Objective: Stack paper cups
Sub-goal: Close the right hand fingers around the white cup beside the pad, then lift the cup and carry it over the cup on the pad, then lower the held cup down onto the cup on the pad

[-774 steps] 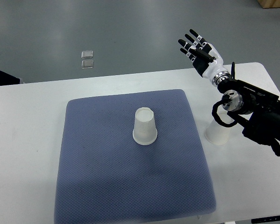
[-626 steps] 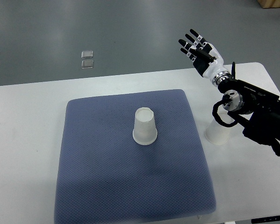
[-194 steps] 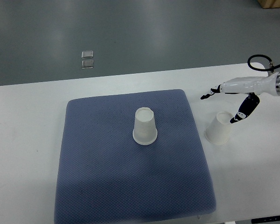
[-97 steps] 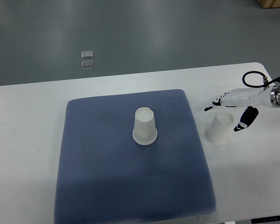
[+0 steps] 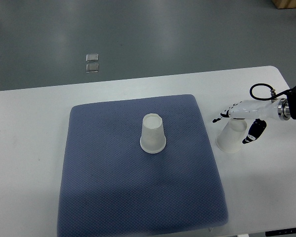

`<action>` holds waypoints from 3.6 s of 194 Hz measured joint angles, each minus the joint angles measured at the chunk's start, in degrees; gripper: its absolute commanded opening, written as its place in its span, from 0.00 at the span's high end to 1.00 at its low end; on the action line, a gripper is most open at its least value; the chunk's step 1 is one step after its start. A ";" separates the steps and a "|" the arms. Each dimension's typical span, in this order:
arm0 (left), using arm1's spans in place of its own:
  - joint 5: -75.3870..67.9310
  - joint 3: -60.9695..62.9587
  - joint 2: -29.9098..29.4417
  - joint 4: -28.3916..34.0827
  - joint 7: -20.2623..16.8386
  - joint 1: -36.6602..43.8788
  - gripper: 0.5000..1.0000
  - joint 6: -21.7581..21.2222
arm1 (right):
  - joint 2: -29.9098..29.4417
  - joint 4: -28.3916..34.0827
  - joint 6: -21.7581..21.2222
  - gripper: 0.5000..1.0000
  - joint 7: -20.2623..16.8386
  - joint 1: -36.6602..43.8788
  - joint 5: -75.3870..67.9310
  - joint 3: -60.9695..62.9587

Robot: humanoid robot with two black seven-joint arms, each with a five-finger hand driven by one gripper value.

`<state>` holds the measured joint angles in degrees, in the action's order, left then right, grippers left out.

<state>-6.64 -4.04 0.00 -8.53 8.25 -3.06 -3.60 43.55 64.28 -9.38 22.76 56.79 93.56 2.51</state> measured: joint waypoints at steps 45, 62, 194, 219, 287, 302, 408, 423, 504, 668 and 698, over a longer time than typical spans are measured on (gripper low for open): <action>0.00 0.00 0.00 0.00 0.02 0.01 0.00 0.00 | -0.97 -0.72 0.18 0.32 0.00 -0.12 0.04 0.04; 0.00 0.00 0.00 0.00 0.02 0.01 0.00 0.00 | -1.30 -0.80 0.18 0.36 0.00 -0.17 0.04 0.04; 0.00 0.00 0.00 0.00 0.02 -0.01 0.00 0.00 | -1.45 -0.82 -0.06 0.75 0.08 0.14 0.05 -0.06; 0.00 0.00 0.00 0.00 0.02 0.00 0.00 -0.02 | -1.11 -0.80 -0.17 0.75 0.13 0.66 -0.11 0.10; 0.00 0.00 0.00 0.00 0.00 0.00 0.00 -0.02 | 0.08 -0.14 -0.63 0.75 0.26 4.58 -0.97 0.39; 0.00 0.00 0.00 0.00 -0.01 0.00 0.00 -0.02 | 0.48 0.27 -1.06 0.75 0.26 6.26 -1.06 0.46; 0.00 0.01 0.00 0.00 0.00 -0.01 0.00 0.01 | -0.75 7.23 -8.71 0.75 0.57 22.53 -5.76 0.65; 0.00 0.01 0.00 0.00 0.00 -0.01 0.00 0.01 | -1.49 8.65 -9.81 0.75 0.67 24.12 -8.30 0.69; 0.02 0.01 0.00 0.00 0.02 -0.01 0.00 0.00 | -11.43 9.43 -10.08 0.74 0.20 24.99 -11.63 0.75; -0.03 -0.01 0.00 0.00 0.00 0.01 0.00 -0.02 | -15.66 5.74 -9.87 0.74 0.09 22.31 -10.78 0.30; -0.03 -0.01 0.00 0.00 0.00 0.01 0.00 -0.02 | -16.06 5.43 -9.82 0.73 0.09 21.38 -10.68 0.30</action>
<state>-6.67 -4.05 0.00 -8.52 8.25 -3.05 -3.61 27.49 69.71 -19.21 22.85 78.17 82.88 2.81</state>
